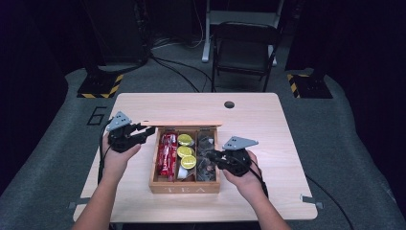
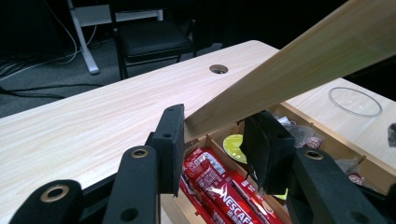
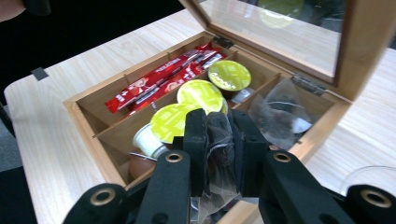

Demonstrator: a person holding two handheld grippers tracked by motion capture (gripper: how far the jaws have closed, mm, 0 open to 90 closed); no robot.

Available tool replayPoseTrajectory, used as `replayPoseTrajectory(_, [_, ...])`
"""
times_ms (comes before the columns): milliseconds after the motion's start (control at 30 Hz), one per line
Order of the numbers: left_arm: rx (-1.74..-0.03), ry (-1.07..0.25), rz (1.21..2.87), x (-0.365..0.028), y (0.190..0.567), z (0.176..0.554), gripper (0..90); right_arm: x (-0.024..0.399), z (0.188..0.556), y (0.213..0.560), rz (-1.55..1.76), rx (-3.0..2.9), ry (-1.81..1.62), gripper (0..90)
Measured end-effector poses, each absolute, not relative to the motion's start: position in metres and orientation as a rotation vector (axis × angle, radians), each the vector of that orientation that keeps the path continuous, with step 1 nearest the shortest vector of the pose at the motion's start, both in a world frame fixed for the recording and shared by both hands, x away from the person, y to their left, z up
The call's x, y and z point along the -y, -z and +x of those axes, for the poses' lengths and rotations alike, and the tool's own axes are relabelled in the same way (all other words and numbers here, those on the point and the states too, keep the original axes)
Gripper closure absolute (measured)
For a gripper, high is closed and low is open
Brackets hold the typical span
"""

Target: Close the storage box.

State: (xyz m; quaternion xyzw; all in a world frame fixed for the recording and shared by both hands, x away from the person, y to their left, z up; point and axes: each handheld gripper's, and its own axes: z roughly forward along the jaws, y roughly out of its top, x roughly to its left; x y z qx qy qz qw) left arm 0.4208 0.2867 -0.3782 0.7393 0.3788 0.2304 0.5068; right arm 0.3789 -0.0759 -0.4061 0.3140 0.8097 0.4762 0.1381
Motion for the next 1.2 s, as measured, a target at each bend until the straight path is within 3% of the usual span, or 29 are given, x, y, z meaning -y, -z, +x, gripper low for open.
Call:
replayPoseTrajectory(567, [-0.914,-0.553,1.783,-0.287,0.378,0.421,59.2,0.117,0.408,0.386,1.013,-2.223,-1.303,78.3])
replayPoseTrajectory(1200, [-0.913,-0.555,1.778,-0.287,0.378,0.421,59.2,0.136,0.424,0.386,1.068,-2.187,-1.257,78.3])
